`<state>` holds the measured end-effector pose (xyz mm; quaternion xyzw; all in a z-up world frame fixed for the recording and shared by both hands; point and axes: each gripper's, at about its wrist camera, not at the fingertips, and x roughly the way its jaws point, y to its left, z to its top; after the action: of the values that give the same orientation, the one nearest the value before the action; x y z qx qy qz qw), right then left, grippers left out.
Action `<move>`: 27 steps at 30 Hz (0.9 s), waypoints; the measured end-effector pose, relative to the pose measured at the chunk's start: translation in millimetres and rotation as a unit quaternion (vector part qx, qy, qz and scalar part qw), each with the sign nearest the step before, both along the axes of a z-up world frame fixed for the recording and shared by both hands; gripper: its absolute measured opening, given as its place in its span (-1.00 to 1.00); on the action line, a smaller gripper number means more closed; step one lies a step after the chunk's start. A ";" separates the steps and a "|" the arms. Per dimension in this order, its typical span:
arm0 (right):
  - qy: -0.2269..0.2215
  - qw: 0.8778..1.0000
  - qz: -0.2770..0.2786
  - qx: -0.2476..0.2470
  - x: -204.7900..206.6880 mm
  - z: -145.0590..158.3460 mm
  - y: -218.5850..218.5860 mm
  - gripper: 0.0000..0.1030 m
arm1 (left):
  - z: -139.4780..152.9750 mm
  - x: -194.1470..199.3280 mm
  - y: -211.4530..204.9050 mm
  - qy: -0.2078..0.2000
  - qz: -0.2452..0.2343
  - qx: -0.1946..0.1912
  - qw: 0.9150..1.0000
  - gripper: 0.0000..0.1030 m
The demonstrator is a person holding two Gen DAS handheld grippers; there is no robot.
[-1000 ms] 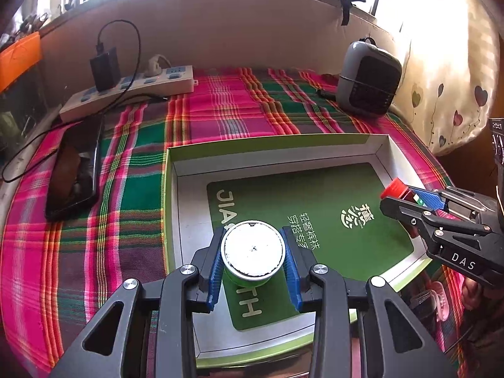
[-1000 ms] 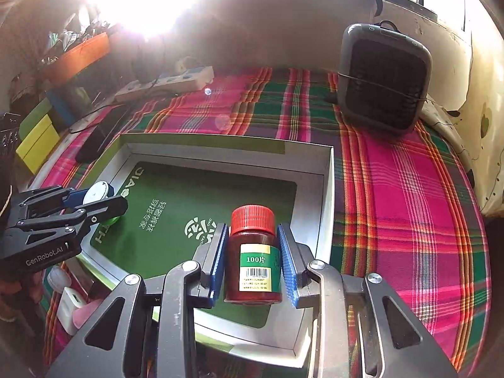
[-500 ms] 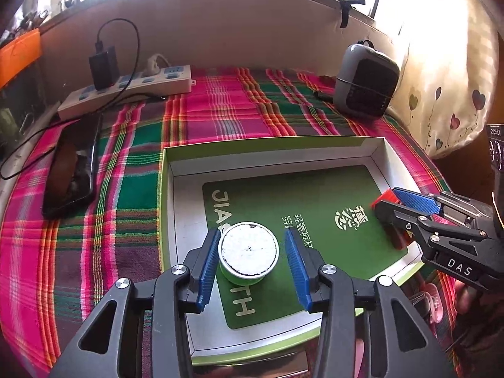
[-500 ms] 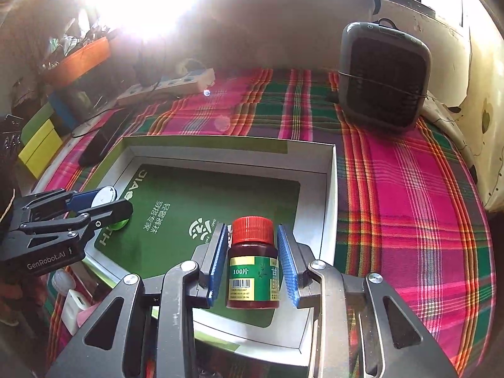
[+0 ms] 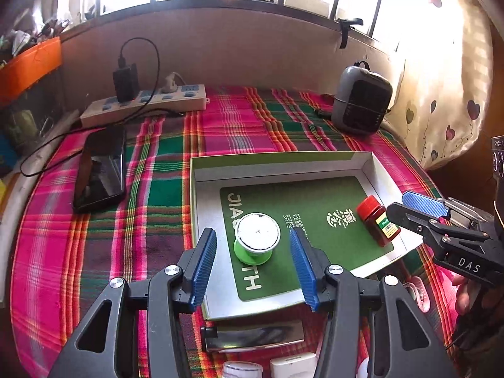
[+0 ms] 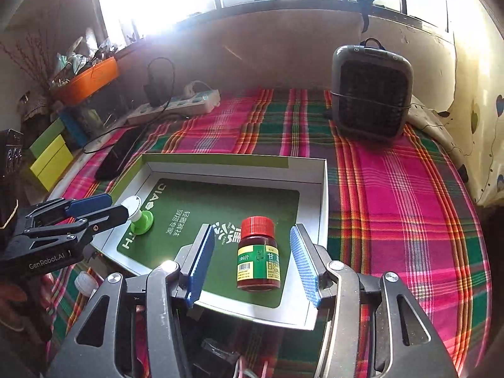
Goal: Organize rigid objects
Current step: 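Open both grippers and withdraw them from the tray toward the remaining items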
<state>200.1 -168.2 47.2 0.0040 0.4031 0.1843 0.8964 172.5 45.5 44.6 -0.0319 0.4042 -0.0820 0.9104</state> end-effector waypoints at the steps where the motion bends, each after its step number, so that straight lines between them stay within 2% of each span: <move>1: -0.002 1.000 -0.001 0.002 -3.0 1.7 -1.6 -0.01 | 1.7 -3.7 2.1 -0.002 0.003 -0.002 1.000 -0.07; 9: -0.007 1.000 -0.013 0.018 -31.5 9.0 -13.3 -0.01 | 10.0 -42.3 14.6 -0.015 0.017 -0.002 1.000 -0.07; 17: -0.010 1.000 -0.001 0.022 -64.7 12.1 -12.6 -0.01 | 3.3 -77.1 32.6 -0.014 0.041 -0.029 0.999 -0.07; 24: -0.003 0.998 0.049 0.044 -97.7 7.7 8.2 -0.01 | -7.6 -94.2 49.3 -0.003 0.064 -0.042 0.997 -0.07; 27: 0.001 0.997 0.075 0.035 -109.4 0.0 25.6 -0.01 | -10.2 -100.8 51.5 -0.001 0.066 -0.042 0.997 -0.07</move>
<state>90.7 -142.5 47.2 0.0057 0.3968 0.2653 0.8787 71.7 97.0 34.4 -0.0969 0.3963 -0.0391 0.9122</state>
